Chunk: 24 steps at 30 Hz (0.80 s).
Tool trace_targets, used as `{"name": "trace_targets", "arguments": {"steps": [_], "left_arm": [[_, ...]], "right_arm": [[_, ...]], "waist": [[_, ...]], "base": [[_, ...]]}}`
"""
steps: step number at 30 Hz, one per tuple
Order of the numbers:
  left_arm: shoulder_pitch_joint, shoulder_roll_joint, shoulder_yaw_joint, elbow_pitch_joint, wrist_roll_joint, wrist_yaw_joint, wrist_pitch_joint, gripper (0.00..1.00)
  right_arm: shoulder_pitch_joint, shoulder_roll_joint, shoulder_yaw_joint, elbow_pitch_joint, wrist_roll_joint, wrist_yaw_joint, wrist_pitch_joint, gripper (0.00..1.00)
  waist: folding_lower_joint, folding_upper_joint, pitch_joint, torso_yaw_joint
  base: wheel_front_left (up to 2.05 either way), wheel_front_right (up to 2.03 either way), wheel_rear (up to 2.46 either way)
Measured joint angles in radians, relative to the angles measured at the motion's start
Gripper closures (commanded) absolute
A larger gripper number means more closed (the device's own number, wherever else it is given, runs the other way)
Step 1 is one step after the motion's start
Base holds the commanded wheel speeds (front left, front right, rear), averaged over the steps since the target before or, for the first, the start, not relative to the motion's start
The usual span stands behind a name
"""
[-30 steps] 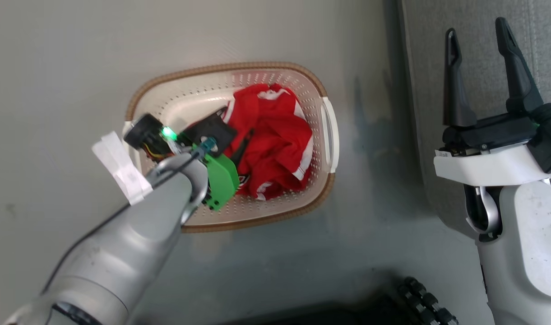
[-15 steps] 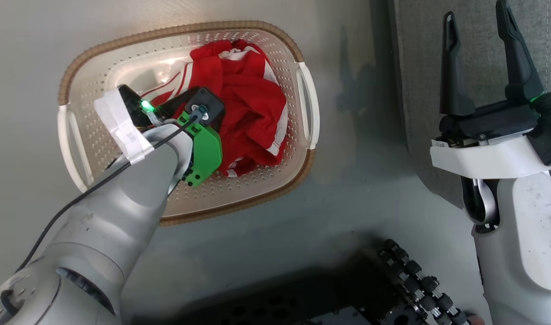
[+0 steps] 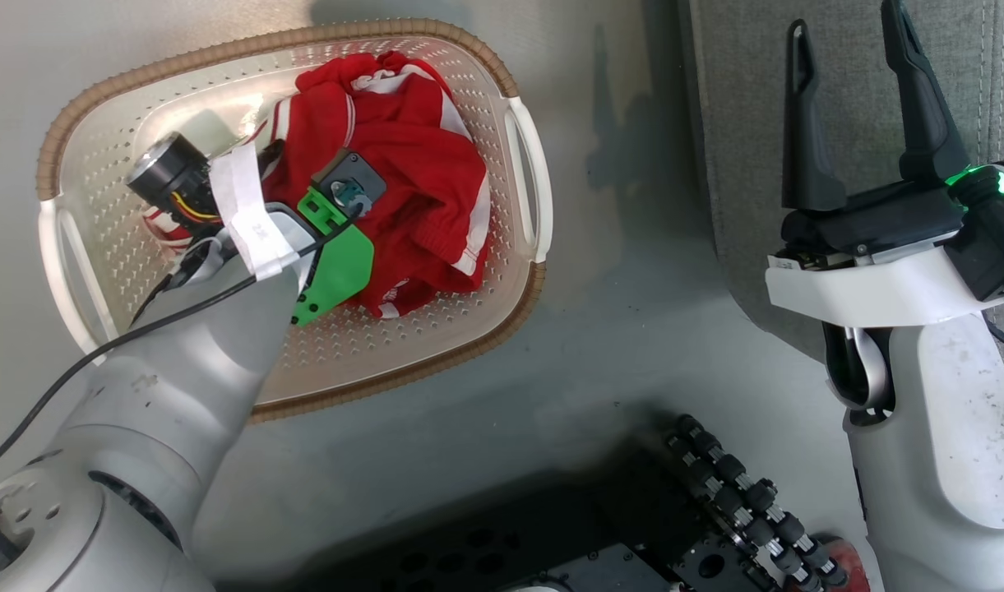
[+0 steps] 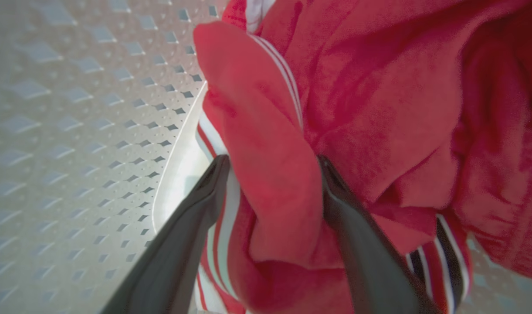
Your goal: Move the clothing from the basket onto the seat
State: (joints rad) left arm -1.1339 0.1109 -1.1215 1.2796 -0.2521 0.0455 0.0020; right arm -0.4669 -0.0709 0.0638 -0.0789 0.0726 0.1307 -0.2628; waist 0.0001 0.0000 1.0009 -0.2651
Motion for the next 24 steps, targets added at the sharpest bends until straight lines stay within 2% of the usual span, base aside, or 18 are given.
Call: {"name": "trace_targets", "arguments": {"steps": [5,6,7,8,15,24], "left_arm": [[-0.005,0.028,-0.009,0.005,0.004,0.016,0.039,0.0],[-0.005,0.032,-0.009,0.006,0.003,0.016,0.041,0.06],[-0.006,0.035,-0.005,0.006,-0.003,0.016,0.037,0.64],[-0.006,0.035,0.004,0.006,-0.013,0.016,0.017,1.0],[-0.007,0.02,0.05,0.004,-0.077,-0.027,-0.066,1.0],[0.073,-0.01,0.115,0.004,-0.172,-0.033,-0.186,1.0]], "right_arm": [[-0.001,0.007,0.012,0.002,0.005,0.0,0.0,0.0],[-0.002,0.008,0.014,0.002,0.006,0.0,0.0,0.0],[-0.003,0.01,0.015,0.002,0.006,0.0,0.0,0.0],[-0.004,0.01,0.015,0.003,0.007,0.0,0.0,0.0],[-0.003,0.014,0.0,0.014,0.006,0.0,0.0,0.0],[0.013,0.012,-0.009,0.036,0.004,0.0,0.0,0.0]], "waist": [[0.0,0.0,0.008,-0.017],[0.0,0.0,0.01,-0.02],[0.0,0.0,0.011,-0.022],[-0.0001,0.0,0.013,-0.025],[0.0,0.0,0.002,-0.018],[-0.0001,0.0,-0.086,0.002]], "base": [[0.0,0.0,0.0],[0.0,0.0,0.0],[0.0,0.0,0.0],[0.0,0.0,0.0],[0.0,0.0,0.0],[0.0,0.0,0.0]]}}
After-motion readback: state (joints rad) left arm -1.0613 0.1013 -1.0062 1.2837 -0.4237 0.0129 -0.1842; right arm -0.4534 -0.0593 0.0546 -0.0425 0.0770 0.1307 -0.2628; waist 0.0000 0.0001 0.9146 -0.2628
